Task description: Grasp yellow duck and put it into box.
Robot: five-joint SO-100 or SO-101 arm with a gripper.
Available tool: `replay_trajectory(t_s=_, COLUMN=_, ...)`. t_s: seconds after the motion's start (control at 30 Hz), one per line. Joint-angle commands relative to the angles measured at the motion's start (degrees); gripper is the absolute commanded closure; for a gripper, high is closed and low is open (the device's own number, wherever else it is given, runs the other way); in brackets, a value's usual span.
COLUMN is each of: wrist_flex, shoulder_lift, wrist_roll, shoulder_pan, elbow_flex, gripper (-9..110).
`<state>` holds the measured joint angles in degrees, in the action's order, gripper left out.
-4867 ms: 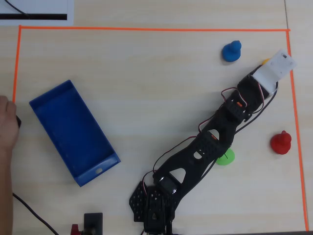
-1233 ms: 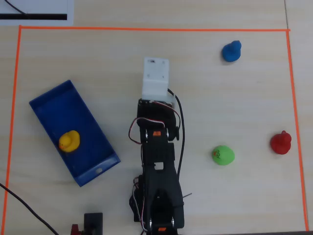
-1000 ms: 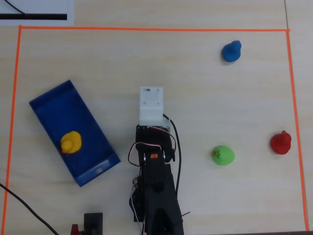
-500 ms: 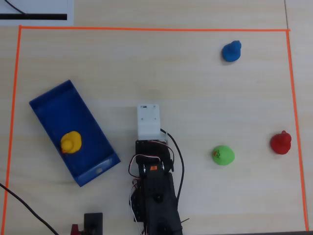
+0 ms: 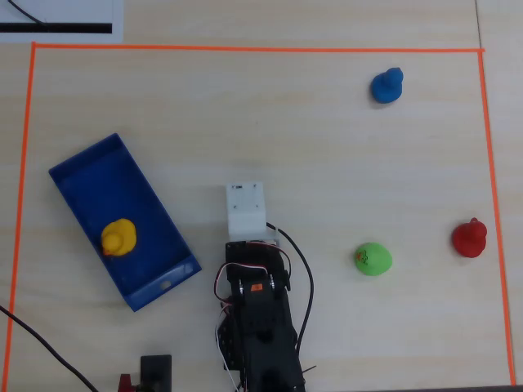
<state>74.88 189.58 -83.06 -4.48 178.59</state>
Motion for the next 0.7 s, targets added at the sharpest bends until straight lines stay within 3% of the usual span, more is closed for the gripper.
replay_trajectory(t_s=0.0, wrist_flex=1.1, shoulder_lift=0.1, wrist_roll=0.2, shoulder_pan=-0.4, elbow_flex=-0.4, gripper=101)
replay_trajectory(t_s=0.67, wrist_flex=1.1, shoulder_lift=0.1, wrist_roll=0.6, shoulder_pan=-0.5, elbow_flex=-0.4, gripper=99)
